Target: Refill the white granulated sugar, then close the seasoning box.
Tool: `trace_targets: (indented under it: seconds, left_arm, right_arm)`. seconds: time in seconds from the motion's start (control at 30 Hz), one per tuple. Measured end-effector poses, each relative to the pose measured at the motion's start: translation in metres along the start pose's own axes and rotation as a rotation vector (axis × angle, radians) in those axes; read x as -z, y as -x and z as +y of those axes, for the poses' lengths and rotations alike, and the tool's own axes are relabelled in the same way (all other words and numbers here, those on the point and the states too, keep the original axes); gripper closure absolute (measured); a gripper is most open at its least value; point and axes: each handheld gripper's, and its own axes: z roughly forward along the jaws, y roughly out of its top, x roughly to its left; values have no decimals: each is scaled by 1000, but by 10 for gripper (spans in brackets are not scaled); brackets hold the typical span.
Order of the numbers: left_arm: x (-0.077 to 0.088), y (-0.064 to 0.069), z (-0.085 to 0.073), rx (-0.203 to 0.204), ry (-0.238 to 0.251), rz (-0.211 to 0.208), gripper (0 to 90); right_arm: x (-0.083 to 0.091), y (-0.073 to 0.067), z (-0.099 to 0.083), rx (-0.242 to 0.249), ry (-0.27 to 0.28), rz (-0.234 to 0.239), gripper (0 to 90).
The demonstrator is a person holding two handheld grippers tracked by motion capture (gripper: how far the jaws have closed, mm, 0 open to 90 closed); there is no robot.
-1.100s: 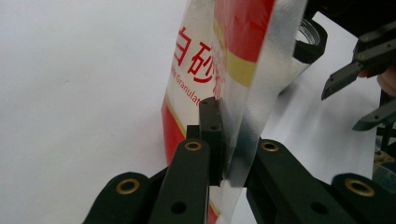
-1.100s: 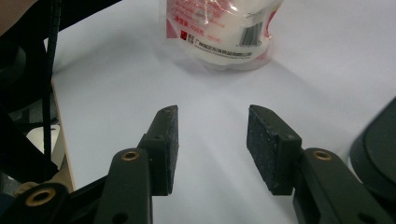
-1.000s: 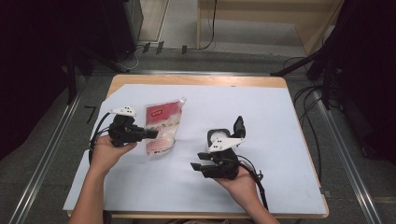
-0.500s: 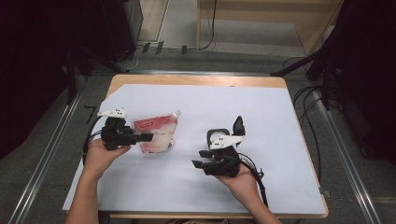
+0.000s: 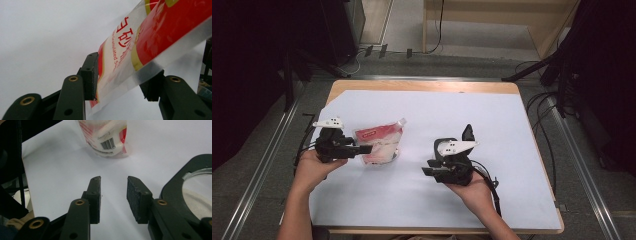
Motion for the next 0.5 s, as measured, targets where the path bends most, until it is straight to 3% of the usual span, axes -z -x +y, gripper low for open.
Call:
trace_targets:
  seconds: [0.03,0.17,0.3,0.5]
  left_arm:
    - [3,0,-1,9,-9,-6,545]
    - [10,-3,-3,36,-20,-19,523]
    - [16,-6,-6,54,-19,-7,517]
    - [21,-11,-10,63,-25,8,501]
  right_arm:
    - [1,2,1,-24,-12,1,693]
    - [5,5,2,-33,-14,-1,782]
    - [10,8,4,-37,-21,5,874]
    - [19,13,9,-49,-30,2,900]
